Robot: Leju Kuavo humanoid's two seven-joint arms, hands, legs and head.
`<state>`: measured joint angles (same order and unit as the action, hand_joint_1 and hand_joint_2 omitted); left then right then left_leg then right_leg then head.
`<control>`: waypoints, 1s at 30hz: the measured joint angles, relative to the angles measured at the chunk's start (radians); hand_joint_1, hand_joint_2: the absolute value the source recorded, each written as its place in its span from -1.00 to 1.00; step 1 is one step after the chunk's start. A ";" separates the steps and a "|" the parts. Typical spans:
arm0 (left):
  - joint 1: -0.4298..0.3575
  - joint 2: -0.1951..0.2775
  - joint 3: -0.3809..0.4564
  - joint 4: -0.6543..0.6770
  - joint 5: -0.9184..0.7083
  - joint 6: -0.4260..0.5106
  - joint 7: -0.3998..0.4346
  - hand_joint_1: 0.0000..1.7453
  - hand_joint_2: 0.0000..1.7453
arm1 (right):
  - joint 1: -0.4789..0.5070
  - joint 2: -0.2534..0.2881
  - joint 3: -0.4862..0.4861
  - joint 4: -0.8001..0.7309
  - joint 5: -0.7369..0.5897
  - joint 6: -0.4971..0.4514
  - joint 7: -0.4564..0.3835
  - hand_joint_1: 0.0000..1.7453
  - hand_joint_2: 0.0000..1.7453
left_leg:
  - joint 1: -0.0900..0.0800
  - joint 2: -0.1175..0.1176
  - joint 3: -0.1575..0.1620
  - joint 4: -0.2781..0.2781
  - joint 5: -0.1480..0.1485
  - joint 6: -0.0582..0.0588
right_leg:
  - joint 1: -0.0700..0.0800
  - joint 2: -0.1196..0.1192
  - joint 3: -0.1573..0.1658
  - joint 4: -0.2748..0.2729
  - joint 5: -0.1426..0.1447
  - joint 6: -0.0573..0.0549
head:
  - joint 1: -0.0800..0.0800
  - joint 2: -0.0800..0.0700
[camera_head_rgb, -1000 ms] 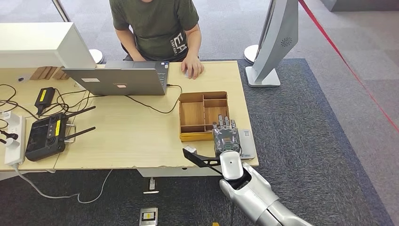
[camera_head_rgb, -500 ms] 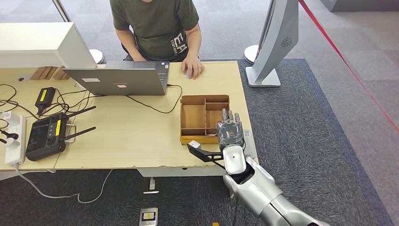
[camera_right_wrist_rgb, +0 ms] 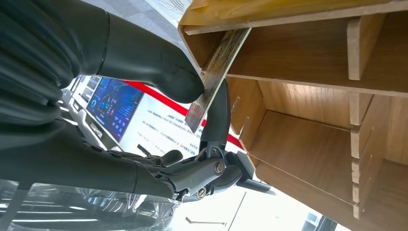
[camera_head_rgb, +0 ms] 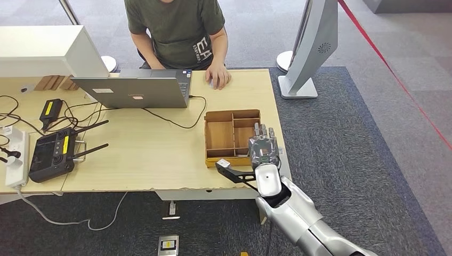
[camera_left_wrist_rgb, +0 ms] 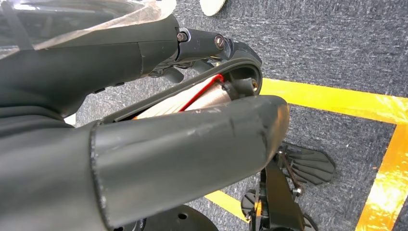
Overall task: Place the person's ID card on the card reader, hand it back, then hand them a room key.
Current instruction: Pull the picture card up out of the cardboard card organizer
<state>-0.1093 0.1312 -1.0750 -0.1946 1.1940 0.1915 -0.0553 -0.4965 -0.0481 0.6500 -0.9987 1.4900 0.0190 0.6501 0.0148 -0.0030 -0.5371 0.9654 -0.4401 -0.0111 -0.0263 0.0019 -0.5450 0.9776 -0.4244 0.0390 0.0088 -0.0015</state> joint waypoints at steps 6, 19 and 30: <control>0.000 0.000 0.000 0.000 0.000 0.000 0.000 -1.00 -1.00 | 0.000 -0.001 0.000 0.000 0.000 0.000 0.000 0.82 1.00 | 0.000 0.000 0.000 0.000 0.000 0.000 | 0.000 0.000 0.000 0.000 0.000 0.000 | 0.000 0.000; 0.000 -0.001 0.000 0.000 0.002 0.000 0.008 -1.00 -1.00 | 0.001 0.005 -0.004 0.001 -0.021 -0.004 -0.016 0.94 1.00 | 0.000 0.000 0.000 0.000 0.000 0.000 | 0.000 0.000 0.000 0.000 0.000 0.000 | 0.000 0.000; 0.000 -0.008 0.001 0.000 0.011 0.008 0.001 -1.00 -1.00 | -0.017 0.019 0.000 -0.043 0.002 -0.057 -0.050 1.00 1.00 | 0.000 0.000 0.000 0.000 0.000 0.000 | 0.000 0.000 0.000 0.000 0.000 0.000 | 0.000 0.000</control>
<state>-0.1093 0.1231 -1.0741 -0.1948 1.2055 0.1993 -0.0545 -0.5132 -0.0293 0.6496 -1.0420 1.4916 -0.0378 0.6001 0.0149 -0.0030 -0.5374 0.9654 -0.4401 -0.0111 -0.0263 0.0019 -0.5452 0.9778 -0.4244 0.0389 0.0087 -0.0013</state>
